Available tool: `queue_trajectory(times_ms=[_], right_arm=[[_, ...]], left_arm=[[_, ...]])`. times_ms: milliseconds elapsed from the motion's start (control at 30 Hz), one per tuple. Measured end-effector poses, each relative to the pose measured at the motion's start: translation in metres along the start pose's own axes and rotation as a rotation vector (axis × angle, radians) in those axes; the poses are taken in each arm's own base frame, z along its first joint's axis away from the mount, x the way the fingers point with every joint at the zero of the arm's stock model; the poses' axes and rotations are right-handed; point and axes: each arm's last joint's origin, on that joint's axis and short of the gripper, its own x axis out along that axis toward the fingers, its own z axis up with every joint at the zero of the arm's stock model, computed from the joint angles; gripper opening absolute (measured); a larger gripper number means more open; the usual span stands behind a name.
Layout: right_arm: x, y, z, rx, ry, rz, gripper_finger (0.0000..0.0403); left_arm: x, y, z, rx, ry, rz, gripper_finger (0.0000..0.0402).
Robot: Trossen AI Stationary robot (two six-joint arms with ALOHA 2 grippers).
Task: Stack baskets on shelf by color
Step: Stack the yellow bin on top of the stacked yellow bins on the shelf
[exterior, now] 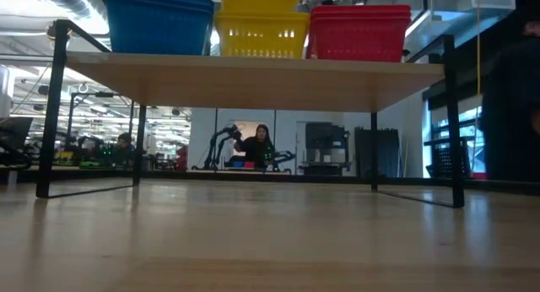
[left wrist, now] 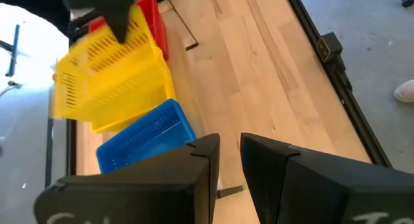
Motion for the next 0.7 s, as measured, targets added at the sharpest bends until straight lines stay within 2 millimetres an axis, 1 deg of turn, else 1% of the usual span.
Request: queue_trajectory(times_ms=[133,233,300,533,700], right_arm=[[0.025,-0.006,0.002,0.064,0.048,-0.094,0.0000],[0.035,-0.009,0.006,0.090,0.038,-0.127,0.0000],[0.040,-0.007,0.008,0.112,0.033,-0.112,0.0000],[0.045,-0.004,0.015,0.116,0.022,-0.087,0.0001],[0.045,-0.004,0.014,0.112,0.025,-0.087,0.0019]], left_arm=[[0.000,0.000,0.000,0.002,-0.003,0.007,0.0055],[0.000,0.000,0.000,0.040,-0.003,0.007,0.0055],[0.000,0.000,0.000,0.056,-0.003,0.007,0.0055],[0.000,0.000,0.000,0.104,-0.003,0.007,0.0055],[0.000,0.000,0.000,0.105,-0.003,0.007,0.0055]])
